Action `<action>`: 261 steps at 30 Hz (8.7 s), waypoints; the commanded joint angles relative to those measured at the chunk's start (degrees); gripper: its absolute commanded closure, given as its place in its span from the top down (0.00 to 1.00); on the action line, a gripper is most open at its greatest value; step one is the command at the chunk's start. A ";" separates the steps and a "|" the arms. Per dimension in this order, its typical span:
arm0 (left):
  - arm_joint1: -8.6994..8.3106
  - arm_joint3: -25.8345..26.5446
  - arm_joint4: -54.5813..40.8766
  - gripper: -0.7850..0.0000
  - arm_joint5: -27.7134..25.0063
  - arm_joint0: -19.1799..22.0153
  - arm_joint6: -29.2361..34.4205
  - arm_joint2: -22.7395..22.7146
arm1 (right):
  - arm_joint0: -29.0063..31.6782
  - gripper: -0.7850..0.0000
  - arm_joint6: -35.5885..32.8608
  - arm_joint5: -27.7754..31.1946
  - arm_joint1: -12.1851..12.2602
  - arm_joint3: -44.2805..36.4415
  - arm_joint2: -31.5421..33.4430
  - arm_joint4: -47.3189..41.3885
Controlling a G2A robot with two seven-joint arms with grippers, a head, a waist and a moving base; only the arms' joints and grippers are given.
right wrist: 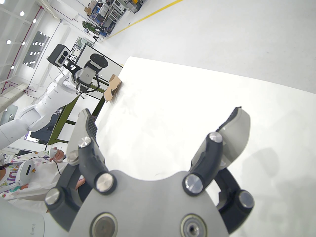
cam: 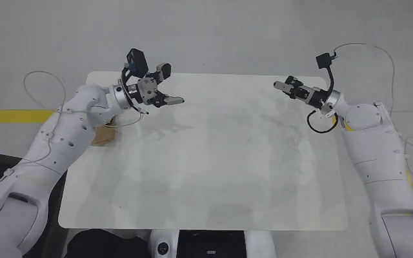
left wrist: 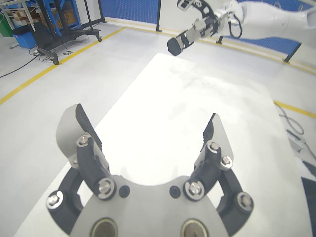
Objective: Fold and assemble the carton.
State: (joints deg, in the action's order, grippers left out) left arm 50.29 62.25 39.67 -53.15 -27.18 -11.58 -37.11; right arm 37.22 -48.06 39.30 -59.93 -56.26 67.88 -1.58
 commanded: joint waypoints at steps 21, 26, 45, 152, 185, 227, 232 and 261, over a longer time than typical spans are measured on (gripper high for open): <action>-5.81 -4.62 -42.67 1.00 -4.85 -13.57 17.88 -14.57 | 0.00 1.00 0.00 0.00 0.00 0.00 0.00 0.00; -7.17 -4.42 -49.48 1.00 -4.85 -18.08 19.48 -18.68 | 0.00 1.00 0.00 0.00 0.00 0.00 0.00 0.00; -10.21 -4.19 -67.14 1.00 0.18 -30.48 29.41 -31.11 | 0.00 1.00 0.00 0.00 0.00 0.00 0.00 0.00; 2.60 -37.67 -79.13 0.00 12.92 -20.36 39.98 -40.61 | 0.00 1.00 0.00 0.00 0.00 0.00 0.00 0.00; 8.62 -32.35 -62.81 0.00 12.18 2.08 46.96 -30.09 | 0.00 1.00 0.00 0.00 0.00 0.00 0.00 0.00; 22.87 -21.11 -63.99 0.00 9.97 4.91 72.69 -3.21 | 0.50 1.00 0.50 -0.21 -0.05 -0.44 -0.11 -0.33; 21.66 -17.44 -65.14 0.00 10.54 3.70 73.26 -1.53 | 2.57 1.00 -2.76 0.07 -0.44 -3.05 -1.62 -6.21; 19.57 -16.26 -73.33 0.00 10.57 4.53 73.29 3.72 | -1.88 1.00 -20.68 -3.74 -4.80 -1.10 -17.28 -30.94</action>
State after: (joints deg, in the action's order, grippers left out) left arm 69.89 45.87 -33.40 -42.64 -22.64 61.66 -33.44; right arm 35.40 -68.76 35.53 -64.70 -57.47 50.78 -32.40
